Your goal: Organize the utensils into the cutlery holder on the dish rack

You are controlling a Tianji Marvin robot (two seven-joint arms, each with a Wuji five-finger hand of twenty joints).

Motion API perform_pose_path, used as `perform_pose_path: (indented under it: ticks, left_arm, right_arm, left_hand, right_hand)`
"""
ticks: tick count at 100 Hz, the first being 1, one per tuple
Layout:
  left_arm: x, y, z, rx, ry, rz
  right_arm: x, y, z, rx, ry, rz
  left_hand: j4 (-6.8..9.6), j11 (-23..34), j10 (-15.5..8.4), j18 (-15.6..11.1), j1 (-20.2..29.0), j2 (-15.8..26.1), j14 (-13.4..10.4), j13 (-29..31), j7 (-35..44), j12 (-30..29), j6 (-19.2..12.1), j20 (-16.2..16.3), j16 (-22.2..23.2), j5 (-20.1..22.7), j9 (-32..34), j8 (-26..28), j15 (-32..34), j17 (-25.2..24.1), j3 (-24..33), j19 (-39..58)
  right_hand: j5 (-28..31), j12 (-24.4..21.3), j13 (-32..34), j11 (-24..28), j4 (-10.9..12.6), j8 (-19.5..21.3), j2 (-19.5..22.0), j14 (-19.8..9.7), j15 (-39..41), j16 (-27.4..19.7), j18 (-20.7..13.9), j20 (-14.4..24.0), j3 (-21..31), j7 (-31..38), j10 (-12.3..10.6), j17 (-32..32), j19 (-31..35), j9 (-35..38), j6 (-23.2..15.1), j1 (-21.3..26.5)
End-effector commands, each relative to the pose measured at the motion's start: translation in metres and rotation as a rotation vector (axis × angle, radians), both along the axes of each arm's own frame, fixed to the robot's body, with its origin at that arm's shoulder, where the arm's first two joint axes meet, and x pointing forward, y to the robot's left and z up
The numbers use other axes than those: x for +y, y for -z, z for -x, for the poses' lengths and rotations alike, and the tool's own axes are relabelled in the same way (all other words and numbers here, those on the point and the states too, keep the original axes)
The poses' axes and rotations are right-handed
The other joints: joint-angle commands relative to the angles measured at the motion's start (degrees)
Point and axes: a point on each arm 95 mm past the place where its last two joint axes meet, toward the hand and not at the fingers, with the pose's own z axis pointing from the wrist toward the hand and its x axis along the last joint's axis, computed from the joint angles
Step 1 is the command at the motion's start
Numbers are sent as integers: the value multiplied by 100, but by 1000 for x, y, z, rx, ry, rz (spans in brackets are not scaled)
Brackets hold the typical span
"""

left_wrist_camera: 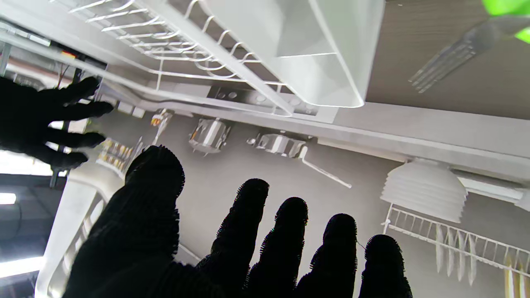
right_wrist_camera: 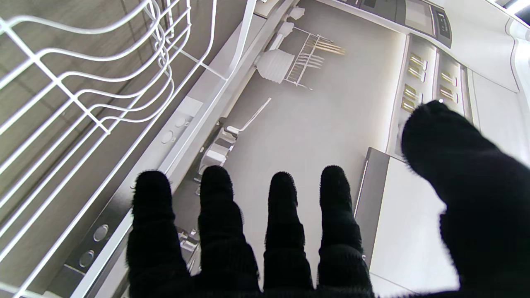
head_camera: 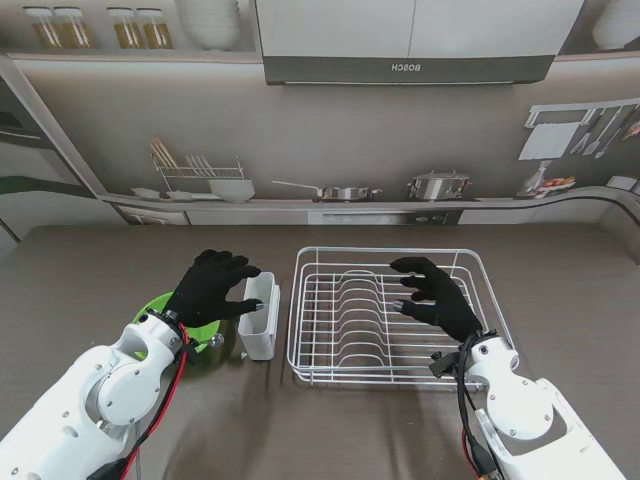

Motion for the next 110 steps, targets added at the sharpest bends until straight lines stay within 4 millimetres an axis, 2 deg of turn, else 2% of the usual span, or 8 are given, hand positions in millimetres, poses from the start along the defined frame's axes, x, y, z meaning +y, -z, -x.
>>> perform_pose_path:
  ticks: [1, 17, 19, 21, 41, 45, 110]
  left_arm:
    - [5, -2, -8, 11, -1, -59]
    - [7, 3, -22, 27, 12, -138]
    - [7, 3, -24, 29, 15, -147]
    - [7, 4, -26, 33, 17, -155]
    - [5, 15, -38, 71, 34, -198]
    - [5, 16, -39, 78, 38, -213]
    - [-3, 35, -63, 123, 79, -318]
  right_arm:
    - [2, 2, 1, 7, -13, -4]
    - [0, 2, -1, 7, 0, -8]
    - [-1, 2, -1, 7, 2, -9]
    - [-1, 2, -1, 7, 3, -9]
    - [-2, 2, -1, 7, 9, -12]
    - [-1, 2, -1, 8, 8, -13]
    - [-1, 2, -1, 16, 11, -27]
  left_hand:
    - [122, -24, 14, -127, -72, -66, -118, 28, 42, 111, -55, -47, 88, 117, 98, 115, 65, -14, 689, -108]
    - [110, -22, 20, -166, 13, -215, -149, 23, 154, 107, -105, -54, 87, 345, 95, 175, 71, -20, 958, -112]
    - [58, -16, 20, -170, -114, -281, -152, 21, 181, 101, -123, -69, 80, 358, 94, 223, 84, -17, 1271, -117]
    - [45, -13, 10, -172, -134, -314, -158, 20, 198, 100, -130, -73, 78, 390, 97, 239, 86, -17, 1356, -118]
    - [31, -13, 15, -182, -88, -540, -170, 3, 254, 97, -150, -84, 74, 517, 81, 279, 93, -41, 1574, -129]
    - [-19, -16, 19, -184, -213, -628, -176, 0, 252, 90, -162, -94, 60, 516, 76, 298, 94, -38, 1843, -131]
    - [-76, -4, 12, -232, -334, -795, -197, 19, 395, 89, -254, -125, 79, 714, 49, 411, 143, -23, 2038, -136]
  right_hand:
    - [-56, -38, 73, -70, 22, -138, 55, -173, -56, 23, -127, 137, -96, -99, -145, 36, -142, -70, -117, -181]
    - [-49, -39, 80, -74, 25, -137, 80, -163, -54, 24, -130, 154, -103, -95, -132, 36, -156, -59, -105, -181]
    - [-53, -39, 80, -74, 25, -138, 84, -166, -54, 24, -130, 156, -105, -97, -129, 36, -157, -59, -104, -181]
    - [-50, -40, 80, -76, 24, -138, 87, -164, -54, 24, -130, 157, -110, -96, -136, 32, -161, -60, -108, -189]
    - [-45, -40, 90, -79, 29, -139, 109, -160, -53, 26, -126, 179, -124, -99, -130, 41, -177, -46, -103, -189]
    - [-49, -41, 84, -82, 29, -141, 113, -162, -56, 25, -130, 183, -129, -103, -128, 41, -181, -48, -107, -191]
    - [-16, -40, 97, -86, 48, -142, 225, -167, -59, 29, -128, 245, -187, -108, -115, 45, -230, -20, -90, -213]
